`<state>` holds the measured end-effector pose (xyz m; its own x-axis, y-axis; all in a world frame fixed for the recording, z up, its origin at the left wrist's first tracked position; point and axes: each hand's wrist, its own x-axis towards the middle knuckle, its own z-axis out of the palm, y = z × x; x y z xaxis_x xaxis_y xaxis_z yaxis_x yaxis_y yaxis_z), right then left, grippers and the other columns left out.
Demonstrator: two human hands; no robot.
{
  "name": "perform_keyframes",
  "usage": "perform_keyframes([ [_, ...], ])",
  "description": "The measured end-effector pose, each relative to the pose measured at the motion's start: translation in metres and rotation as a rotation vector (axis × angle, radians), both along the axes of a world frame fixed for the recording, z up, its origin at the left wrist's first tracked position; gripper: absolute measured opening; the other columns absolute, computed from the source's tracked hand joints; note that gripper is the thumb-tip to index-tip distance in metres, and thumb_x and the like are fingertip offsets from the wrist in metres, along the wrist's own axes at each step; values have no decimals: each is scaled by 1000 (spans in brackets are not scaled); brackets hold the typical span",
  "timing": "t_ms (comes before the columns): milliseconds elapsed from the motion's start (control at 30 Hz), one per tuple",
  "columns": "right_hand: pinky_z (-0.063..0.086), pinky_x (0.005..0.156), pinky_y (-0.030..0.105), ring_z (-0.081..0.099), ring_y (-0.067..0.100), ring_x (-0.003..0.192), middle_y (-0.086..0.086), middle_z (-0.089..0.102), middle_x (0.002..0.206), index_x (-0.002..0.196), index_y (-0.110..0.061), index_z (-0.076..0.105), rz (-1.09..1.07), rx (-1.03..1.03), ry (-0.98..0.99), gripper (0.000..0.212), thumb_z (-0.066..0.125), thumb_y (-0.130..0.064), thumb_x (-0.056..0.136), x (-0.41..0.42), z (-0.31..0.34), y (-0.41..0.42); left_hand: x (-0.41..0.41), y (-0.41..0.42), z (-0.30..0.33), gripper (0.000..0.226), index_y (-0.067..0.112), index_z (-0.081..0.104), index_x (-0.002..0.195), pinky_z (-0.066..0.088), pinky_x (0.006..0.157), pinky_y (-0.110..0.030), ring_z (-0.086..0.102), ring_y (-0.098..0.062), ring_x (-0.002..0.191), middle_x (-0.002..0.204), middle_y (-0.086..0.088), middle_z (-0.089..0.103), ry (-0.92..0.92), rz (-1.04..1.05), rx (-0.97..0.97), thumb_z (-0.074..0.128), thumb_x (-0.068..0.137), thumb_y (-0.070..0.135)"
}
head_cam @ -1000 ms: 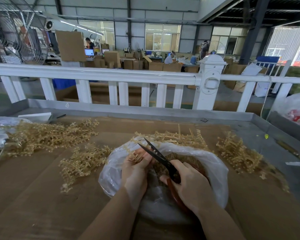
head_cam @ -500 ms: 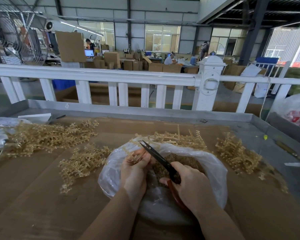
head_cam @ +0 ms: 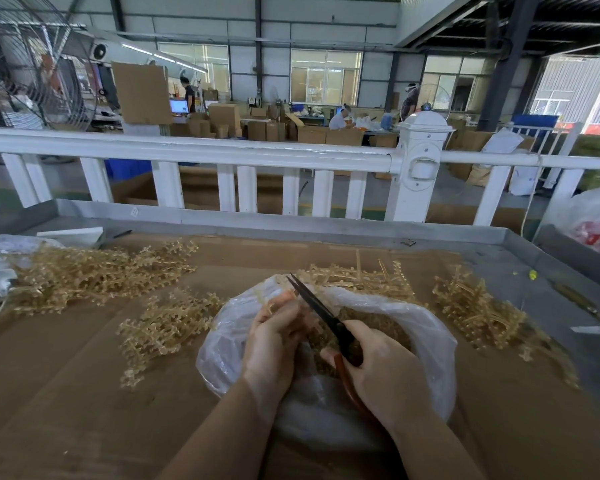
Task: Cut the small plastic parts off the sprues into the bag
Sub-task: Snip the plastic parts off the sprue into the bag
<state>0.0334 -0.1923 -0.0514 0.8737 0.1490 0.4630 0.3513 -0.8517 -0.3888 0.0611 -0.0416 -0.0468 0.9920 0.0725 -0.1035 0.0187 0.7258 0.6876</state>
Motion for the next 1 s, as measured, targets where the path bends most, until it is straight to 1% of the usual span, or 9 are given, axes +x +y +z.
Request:
perform_keyframes([
  [67, 35, 68, 9, 59, 2, 90, -14, 64, 95, 118, -37, 56, -7, 2, 8, 42, 55, -61, 82, 0, 0, 0, 1, -1, -1, 34, -6, 61, 115, 57, 80, -37, 67, -33, 96, 108, -25, 67, 9, 15, -6, 59, 85, 12],
  [133, 36, 68, 9, 60, 3, 89, -13, 65, 94, 116, -37, 57, -11, 15, 3, 41, 56, -59, 82, 0, 0, 0, 2, -2, -2, 33, -8, 60, 112, 60, 75, -35, 69, -30, 88, 102, -24, 68, 25, 38, -10, 61, 86, 12],
  [233, 42, 73, 14, 58, 5, 90, -13, 62, 93, 116, -36, 56, -6, 46, -3, 40, 55, -58, 82, 0, -2, 2, 3, -2, -4, 17, -3, 63, 92, 60, 66, -29, 70, -22, 71, 80, -16, 70, -4, 54, -3, 63, 79, 8],
  [300, 43, 78, 18, 56, 7, 95, -14, 60, 96, 118, -35, 54, 5, 30, 12, 42, 51, -59, 83, -1, -3, 2, 2, -2, -4, 4, 3, 60, 80, 58, 59, -26, 68, -17, 62, 69, -11, 68, -18, 64, 7, 60, 83, 3],
  [367, 41, 80, 16, 54, 6, 98, -15, 58, 99, 121, -36, 52, 8, -5, 23, 45, 48, -60, 84, -1, -3, 2, 3, -1, -5, 13, 5, 59, 74, 56, 55, -23, 66, -15, 58, 64, -8, 67, -27, 63, 11, 57, 87, 1],
  [533, 45, 82, 21, 53, 9, 101, -13, 58, 101, 122, -35, 50, 9, -33, 29, 47, 45, -62, 84, -2, -4, 3, 3, 2, -4, 20, 7, 57, 73, 53, 51, -19, 63, -10, 52, 60, -5, 64, 6, 61, -26, 52, 91, 0],
  [667, 47, 84, 24, 51, 11, 104, -11, 57, 104, 124, -35, 48, 14, -59, 39, 48, 44, -62, 85, -2, -3, 3, 4, 2, -3, 19, 5, 59, 77, 54, 51, -20, 65, -12, 54, 66, -8, 65, 32, 65, -42, 50, 92, -3],
  [833, 45, 81, 23, 53, 12, 100, -11, 57, 99, 120, -35, 51, 17, -73, 7, 44, 49, -61, 85, -2, -3, 4, 4, 2, -5, 13, 5, 58, 90, 51, 67, -24, 59, -18, 69, 83, -13, 59, 28, 51, 27, 47, 93, -2],
  [1000, 42, 74, 20, 56, 11, 93, -12, 58, 93, 117, -34, 53, 20, -57, -19, 44, 46, -62, 84, -1, -4, 4, 1, 0, -2, 19, -2, 63, 91, 57, 58, -24, 67, -18, 61, 75, -14, 68, 13, 13, 84, 45, 93, -6],
])
